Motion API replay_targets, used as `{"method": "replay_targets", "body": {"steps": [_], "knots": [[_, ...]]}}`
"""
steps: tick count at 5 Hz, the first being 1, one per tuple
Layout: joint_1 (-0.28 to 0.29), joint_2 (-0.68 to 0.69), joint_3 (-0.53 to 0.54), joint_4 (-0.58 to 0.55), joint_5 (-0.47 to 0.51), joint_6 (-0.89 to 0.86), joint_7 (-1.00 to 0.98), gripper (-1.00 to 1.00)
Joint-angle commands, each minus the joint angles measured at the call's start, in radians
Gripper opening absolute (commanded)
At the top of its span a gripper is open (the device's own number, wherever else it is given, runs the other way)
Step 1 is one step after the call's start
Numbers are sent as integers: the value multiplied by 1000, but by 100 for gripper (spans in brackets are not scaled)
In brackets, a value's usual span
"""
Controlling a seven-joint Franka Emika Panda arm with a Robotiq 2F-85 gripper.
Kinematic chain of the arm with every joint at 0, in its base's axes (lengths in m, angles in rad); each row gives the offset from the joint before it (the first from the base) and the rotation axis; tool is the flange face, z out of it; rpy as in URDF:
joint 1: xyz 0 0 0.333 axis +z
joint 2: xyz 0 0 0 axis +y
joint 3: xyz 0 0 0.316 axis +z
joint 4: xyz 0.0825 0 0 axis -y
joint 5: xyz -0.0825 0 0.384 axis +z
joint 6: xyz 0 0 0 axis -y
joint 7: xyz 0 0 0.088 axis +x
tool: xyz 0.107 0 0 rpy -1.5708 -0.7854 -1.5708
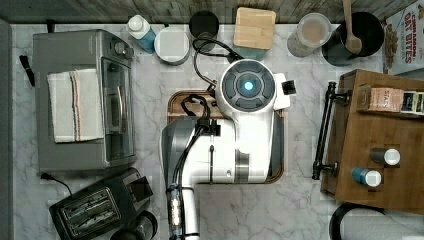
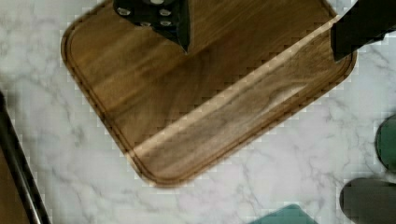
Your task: Open the drawer.
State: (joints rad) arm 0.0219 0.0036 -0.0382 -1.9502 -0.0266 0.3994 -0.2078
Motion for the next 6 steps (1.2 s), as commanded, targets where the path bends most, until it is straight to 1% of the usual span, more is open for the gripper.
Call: {"method": "replay_targets", "body": {"steps": [1,2,3,4,5,6], "knots": [[-107,44,-108,0,-11,47,-268,100],[-133,66,-118,15,-29,76,-303,100],[-162,50,-121,-55,-49,210,-381,100],[-175,69,-139,-36,-67,206,-461,100],[-183,87,-161,-30,-66,232,-554,100],[-219,117,-162,-61,-62,329,-631,100]]}}
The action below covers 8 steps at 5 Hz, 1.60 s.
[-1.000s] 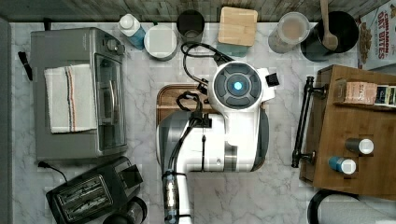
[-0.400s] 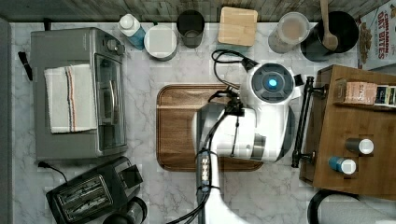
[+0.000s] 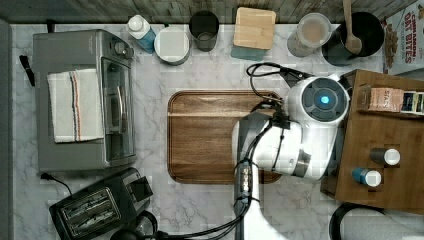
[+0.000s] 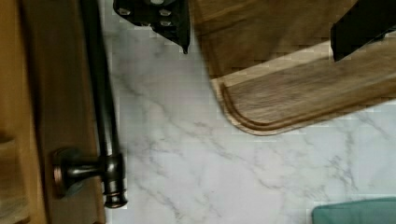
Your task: Open the drawer.
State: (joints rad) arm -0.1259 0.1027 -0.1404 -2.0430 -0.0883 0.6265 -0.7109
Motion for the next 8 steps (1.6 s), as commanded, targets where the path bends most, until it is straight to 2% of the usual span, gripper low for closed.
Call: {"method": "replay_targets", "body": {"steps": [1,3,4,5,6,8], "knots": [[-75,29,-71,-2,-51,146,-108,100],[-72,51,-111,-24,-125,171,-144,100],[-73,67,-130,-44,-128,213,-177,100],[-61,96,-137,-15,-156,152,-136,100],[-83,75,-119,-50,-161,162,-97,100],[-75,76,-126,-86,-132,218,-102,100]]}}
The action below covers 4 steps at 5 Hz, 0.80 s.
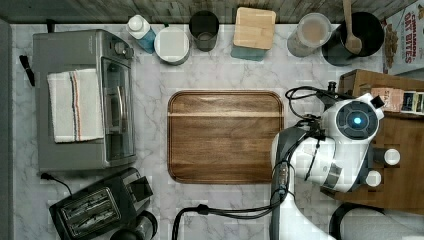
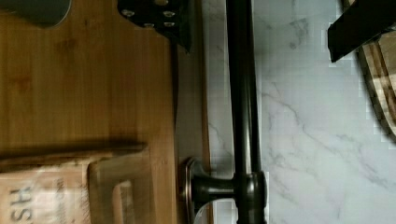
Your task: Open the drawer.
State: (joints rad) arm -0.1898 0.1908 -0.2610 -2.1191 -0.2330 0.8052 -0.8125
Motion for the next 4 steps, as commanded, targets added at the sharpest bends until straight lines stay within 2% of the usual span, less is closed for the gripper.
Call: {"method": "replay_targets", "body": {"steps": [1,3,4], "knots": [[-22,30,-6,6,25,74,-16,100],[-14,72,-14,-15,41,118,75,100],[3,85,-25,-30,6,123,128,100]]}}
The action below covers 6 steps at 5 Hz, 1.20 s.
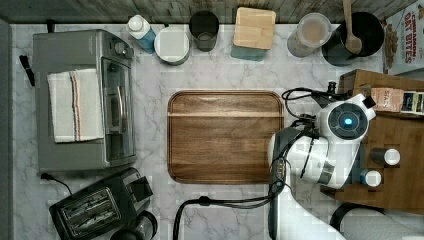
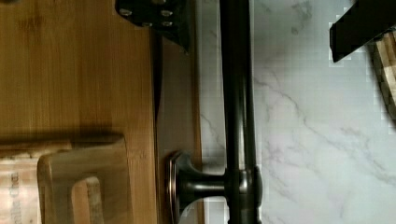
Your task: Open the drawer.
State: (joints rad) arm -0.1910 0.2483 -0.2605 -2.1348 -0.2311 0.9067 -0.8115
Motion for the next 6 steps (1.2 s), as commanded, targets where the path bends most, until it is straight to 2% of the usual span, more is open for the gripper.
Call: {"method": "replay_targets", "body": {"steps": [1,3,4,6], "knots": [[-1,57,-28,-30,39,51,90,100],[4,63,-46,-95,8,140,119,100],[8,68,-41,-82,13,103,117,100],[-10,114,-21,-79,33,193,82,100]]}}
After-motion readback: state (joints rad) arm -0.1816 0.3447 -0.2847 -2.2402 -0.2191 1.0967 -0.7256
